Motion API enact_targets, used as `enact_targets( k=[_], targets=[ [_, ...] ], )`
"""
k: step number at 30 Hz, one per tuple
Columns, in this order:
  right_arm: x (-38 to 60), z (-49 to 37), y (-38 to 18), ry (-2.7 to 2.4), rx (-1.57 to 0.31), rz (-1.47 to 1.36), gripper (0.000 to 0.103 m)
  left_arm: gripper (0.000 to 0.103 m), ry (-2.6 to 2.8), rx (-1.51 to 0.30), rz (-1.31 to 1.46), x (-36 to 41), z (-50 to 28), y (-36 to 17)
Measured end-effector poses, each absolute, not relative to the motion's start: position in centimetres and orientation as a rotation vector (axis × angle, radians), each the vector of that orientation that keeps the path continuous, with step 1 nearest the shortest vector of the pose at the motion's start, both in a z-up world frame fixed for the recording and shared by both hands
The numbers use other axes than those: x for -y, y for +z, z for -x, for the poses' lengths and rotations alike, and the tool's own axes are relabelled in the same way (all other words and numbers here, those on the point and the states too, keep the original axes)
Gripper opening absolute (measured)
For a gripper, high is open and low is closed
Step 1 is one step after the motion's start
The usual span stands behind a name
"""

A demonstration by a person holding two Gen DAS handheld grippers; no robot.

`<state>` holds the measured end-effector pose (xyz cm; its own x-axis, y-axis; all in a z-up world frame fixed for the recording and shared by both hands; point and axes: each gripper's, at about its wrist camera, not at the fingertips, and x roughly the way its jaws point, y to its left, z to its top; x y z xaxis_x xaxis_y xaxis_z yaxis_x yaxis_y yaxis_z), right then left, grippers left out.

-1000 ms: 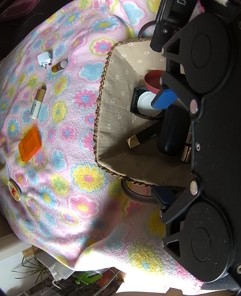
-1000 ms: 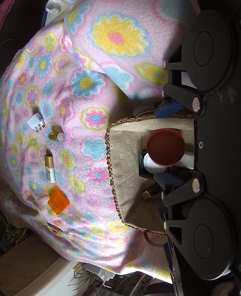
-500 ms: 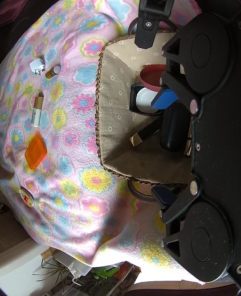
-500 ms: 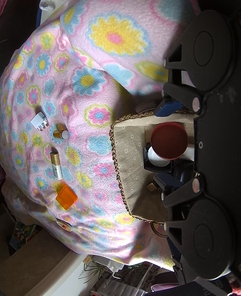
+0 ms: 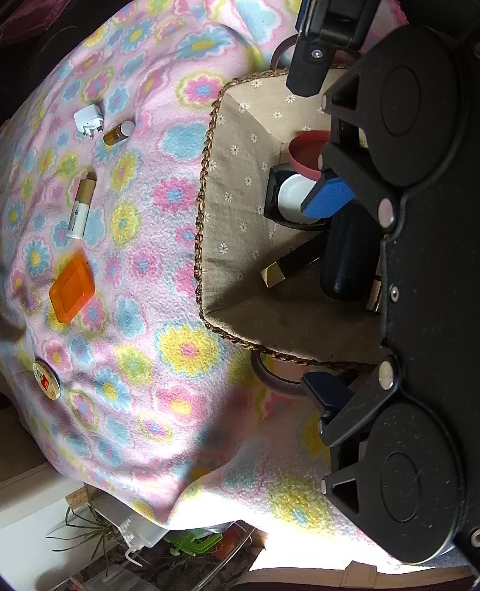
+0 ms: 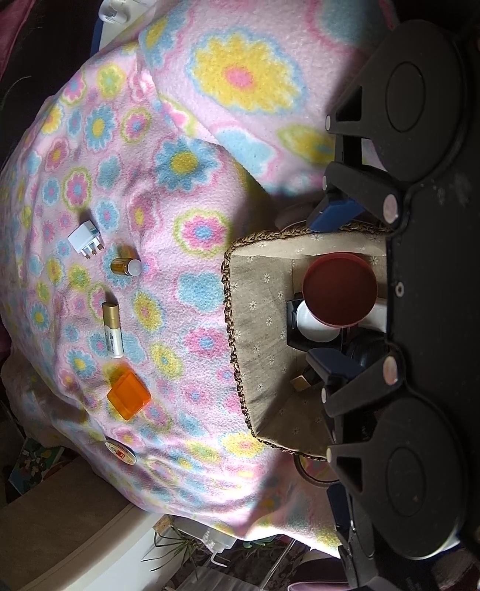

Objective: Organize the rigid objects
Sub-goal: 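Lower the glasses case into the basket with the left tool while the right tool releases the charger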

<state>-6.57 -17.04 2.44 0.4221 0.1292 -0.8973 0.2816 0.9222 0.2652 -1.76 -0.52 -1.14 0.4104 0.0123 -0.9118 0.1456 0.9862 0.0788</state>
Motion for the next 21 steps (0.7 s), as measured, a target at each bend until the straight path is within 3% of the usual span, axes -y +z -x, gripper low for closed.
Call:
enact_targets(
  k=[21],
  targets=[
    [15.8, 6.2, 2.7, -0.135, -1.172, -0.266, 0.074, 0.087, -0.077, -1.143, -0.017, -1.6, 1.5, -0.2]
  ],
)
